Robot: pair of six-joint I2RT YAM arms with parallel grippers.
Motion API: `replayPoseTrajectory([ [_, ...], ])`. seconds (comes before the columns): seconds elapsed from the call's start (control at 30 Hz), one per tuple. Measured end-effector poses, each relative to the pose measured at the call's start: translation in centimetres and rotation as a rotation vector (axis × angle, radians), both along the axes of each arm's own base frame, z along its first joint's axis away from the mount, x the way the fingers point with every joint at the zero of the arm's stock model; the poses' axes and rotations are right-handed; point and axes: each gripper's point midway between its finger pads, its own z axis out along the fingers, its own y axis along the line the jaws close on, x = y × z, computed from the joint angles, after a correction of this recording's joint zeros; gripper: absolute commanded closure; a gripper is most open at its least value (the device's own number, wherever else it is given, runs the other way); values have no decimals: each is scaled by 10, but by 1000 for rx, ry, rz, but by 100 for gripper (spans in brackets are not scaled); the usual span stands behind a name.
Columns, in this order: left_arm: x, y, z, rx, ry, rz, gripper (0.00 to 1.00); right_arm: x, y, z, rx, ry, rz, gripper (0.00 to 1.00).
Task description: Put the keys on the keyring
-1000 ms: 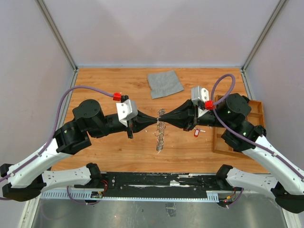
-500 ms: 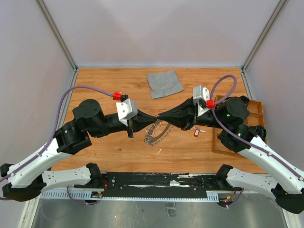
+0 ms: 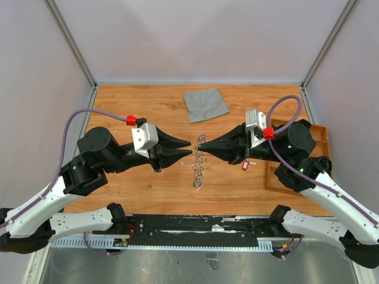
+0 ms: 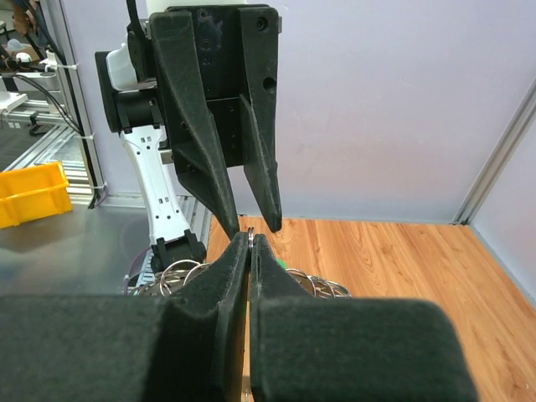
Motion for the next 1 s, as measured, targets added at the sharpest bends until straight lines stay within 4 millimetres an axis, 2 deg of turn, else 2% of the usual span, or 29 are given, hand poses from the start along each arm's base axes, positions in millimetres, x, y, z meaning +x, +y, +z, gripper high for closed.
replayPoseTrajectory([
  [0.5,-4,-9,0,-25,14,-41,67,-5,1,-2,-8,-6,30,99],
  [0.7,-4,-11,-2,-23,20,-49,77,-7,2,-4,-15,-7,48,99],
  [0.93,-5,-14,-4,-18,24,-61,84,-8,2,-4,-15,-11,55,100],
  [1.0,-5,-15,-4,-17,24,-65,90,-8,2,-3,-14,-12,55,100],
])
